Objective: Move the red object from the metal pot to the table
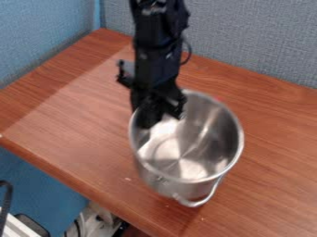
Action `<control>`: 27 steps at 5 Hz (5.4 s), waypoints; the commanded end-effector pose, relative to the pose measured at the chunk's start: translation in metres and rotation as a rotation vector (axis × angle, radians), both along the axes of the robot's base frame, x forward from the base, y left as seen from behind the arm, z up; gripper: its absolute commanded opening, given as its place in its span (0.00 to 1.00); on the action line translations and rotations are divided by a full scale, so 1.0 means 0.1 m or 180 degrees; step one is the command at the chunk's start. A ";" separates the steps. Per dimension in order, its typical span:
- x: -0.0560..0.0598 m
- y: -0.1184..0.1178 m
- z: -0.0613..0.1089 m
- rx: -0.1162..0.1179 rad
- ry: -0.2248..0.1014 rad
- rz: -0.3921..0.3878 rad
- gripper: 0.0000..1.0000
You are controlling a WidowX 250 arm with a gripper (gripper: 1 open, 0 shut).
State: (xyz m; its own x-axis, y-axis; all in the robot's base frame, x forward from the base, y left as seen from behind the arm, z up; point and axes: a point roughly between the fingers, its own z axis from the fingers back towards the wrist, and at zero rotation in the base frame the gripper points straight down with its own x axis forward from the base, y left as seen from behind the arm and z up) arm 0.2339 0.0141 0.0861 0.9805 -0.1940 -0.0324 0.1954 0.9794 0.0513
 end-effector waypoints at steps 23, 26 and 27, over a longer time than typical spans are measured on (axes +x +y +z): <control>-0.31 0.17 0.38 -0.0083 -0.0376 0.1188 0.00; -0.26 0.03 0.56 -0.0243 -0.0568 0.0963 0.00; -0.32 -0.02 0.54 -0.0267 -0.0554 0.1013 0.00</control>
State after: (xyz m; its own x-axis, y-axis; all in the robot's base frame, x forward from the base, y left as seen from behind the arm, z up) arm 0.1999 0.0137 0.1335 0.9852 0.1277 0.1140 -0.1262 0.9918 -0.0197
